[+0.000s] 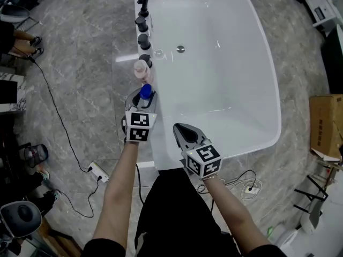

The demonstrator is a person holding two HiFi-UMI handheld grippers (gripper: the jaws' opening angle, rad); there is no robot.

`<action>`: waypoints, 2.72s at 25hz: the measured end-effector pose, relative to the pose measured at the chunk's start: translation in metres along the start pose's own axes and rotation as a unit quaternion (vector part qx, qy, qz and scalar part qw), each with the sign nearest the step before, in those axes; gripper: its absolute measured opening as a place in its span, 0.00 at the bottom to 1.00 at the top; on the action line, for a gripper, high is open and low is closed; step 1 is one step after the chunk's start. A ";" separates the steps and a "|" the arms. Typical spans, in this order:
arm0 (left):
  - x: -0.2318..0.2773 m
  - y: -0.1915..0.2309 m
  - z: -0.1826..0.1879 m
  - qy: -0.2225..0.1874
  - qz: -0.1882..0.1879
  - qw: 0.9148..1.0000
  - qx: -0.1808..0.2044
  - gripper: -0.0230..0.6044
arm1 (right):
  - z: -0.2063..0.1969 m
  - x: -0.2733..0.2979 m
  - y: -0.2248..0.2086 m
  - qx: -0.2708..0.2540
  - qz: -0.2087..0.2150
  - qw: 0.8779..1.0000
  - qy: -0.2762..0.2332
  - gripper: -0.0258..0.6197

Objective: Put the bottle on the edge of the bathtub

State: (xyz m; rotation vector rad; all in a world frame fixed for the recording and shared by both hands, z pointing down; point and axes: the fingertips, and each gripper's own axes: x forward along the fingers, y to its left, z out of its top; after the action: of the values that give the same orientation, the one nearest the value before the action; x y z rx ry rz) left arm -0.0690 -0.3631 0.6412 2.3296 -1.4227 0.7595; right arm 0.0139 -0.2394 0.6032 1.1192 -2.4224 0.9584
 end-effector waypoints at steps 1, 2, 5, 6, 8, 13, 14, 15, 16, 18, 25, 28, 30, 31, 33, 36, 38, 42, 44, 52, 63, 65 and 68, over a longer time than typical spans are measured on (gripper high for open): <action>0.000 0.000 0.000 0.000 -0.001 1.000 -0.002 0.30 | -0.001 -0.001 0.000 0.000 0.000 1.000 0.000 0.05; -0.001 -0.001 0.000 0.001 -0.003 1.000 -0.005 0.31 | -0.002 -0.002 0.001 0.000 0.000 1.000 0.001 0.05; -0.002 -0.002 0.000 0.003 -0.010 1.000 -0.013 0.36 | -0.003 -0.005 0.002 0.001 -0.002 1.000 0.000 0.05; -0.002 -0.002 0.000 0.004 -0.011 1.000 -0.015 0.37 | -0.003 -0.005 0.003 0.001 -0.002 1.000 -0.001 0.05; -0.004 -0.002 0.000 0.007 -0.011 1.000 -0.021 0.40 | -0.002 -0.006 0.004 0.001 -0.002 1.000 -0.002 0.05; -0.012 -0.003 -0.007 0.012 -0.008 0.999 -0.036 0.42 | 0.000 -0.010 0.009 -0.002 -0.001 1.000 -0.009 0.05; -0.015 -0.002 -0.010 0.013 -0.005 0.999 -0.037 0.42 | 0.000 -0.011 0.011 -0.003 -0.001 1.000 -0.010 0.05; -0.018 -0.002 -0.012 0.016 -0.002 0.999 -0.039 0.42 | 0.001 -0.013 0.013 -0.004 -0.001 1.000 -0.012 0.05; -0.023 -0.002 -0.015 0.018 0.000 0.999 -0.042 0.42 | 0.001 -0.014 0.014 -0.005 -0.001 1.000 -0.013 0.05; -0.031 -0.003 -0.019 0.022 0.003 0.999 -0.048 0.42 | 0.001 -0.018 0.017 -0.006 -0.003 1.000 -0.015 0.05; -0.062 -0.009 -0.038 0.029 0.009 0.998 -0.061 0.39 | -0.004 -0.031 0.032 -0.011 -0.008 1.000 -0.025 0.05; -0.079 -0.011 -0.045 0.030 0.013 0.997 -0.064 0.37 | -0.007 -0.039 0.042 -0.014 -0.010 0.999 -0.029 0.05; -0.089 -0.014 -0.049 0.031 0.015 0.997 -0.067 0.36 | -0.009 -0.045 0.049 -0.017 -0.010 0.999 -0.032 0.05; -0.095 -0.015 -0.051 0.031 0.015 0.997 -0.068 0.35 | -0.011 -0.047 0.052 -0.019 -0.011 0.999 -0.033 0.05; -0.108 -0.018 -0.056 0.031 0.015 0.997 -0.067 0.34 | -0.016 -0.053 0.061 -0.022 -0.012 0.999 -0.036 0.05; -0.129 -0.023 -0.063 0.028 0.020 0.997 -0.066 0.31 | -0.024 -0.064 0.073 -0.025 -0.014 0.999 -0.040 0.05; -0.142 -0.026 -0.064 0.022 0.023 0.997 -0.065 0.29 | -0.027 -0.070 0.079 -0.028 -0.016 0.998 -0.045 0.05; -0.165 -0.032 -0.067 0.011 0.025 0.997 -0.068 0.27 | -0.034 -0.082 0.089 -0.032 -0.020 0.998 -0.053 0.05; -0.177 -0.034 -0.068 0.005 0.027 0.997 -0.072 0.24 | -0.037 -0.088 0.093 -0.035 -0.021 0.998 -0.056 0.05; -0.219 -0.045 -0.077 -0.005 0.031 0.996 -0.081 0.20 | -0.044 -0.107 0.105 -0.045 -0.028 0.997 -0.064 0.05; -0.258 -0.058 -0.081 -0.021 0.031 0.996 -0.077 0.16 | -0.051 -0.126 0.121 -0.054 -0.033 0.995 -0.077 0.05; -0.263 -0.060 -0.080 -0.024 0.030 0.997 -0.073 0.15 | -0.052 -0.129 0.122 -0.054 -0.035 0.995 -0.080 0.05; -0.269 -0.065 -0.078 -0.030 0.029 0.997 -0.070 0.13 | -0.053 -0.134 0.123 -0.054 -0.037 0.994 -0.082 0.04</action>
State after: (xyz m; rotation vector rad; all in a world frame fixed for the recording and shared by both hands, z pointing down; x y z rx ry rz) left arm -0.1321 -0.0981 0.5483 2.2305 -1.5228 0.5885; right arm 0.0073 -0.0705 0.5182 1.2853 -2.5064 0.7302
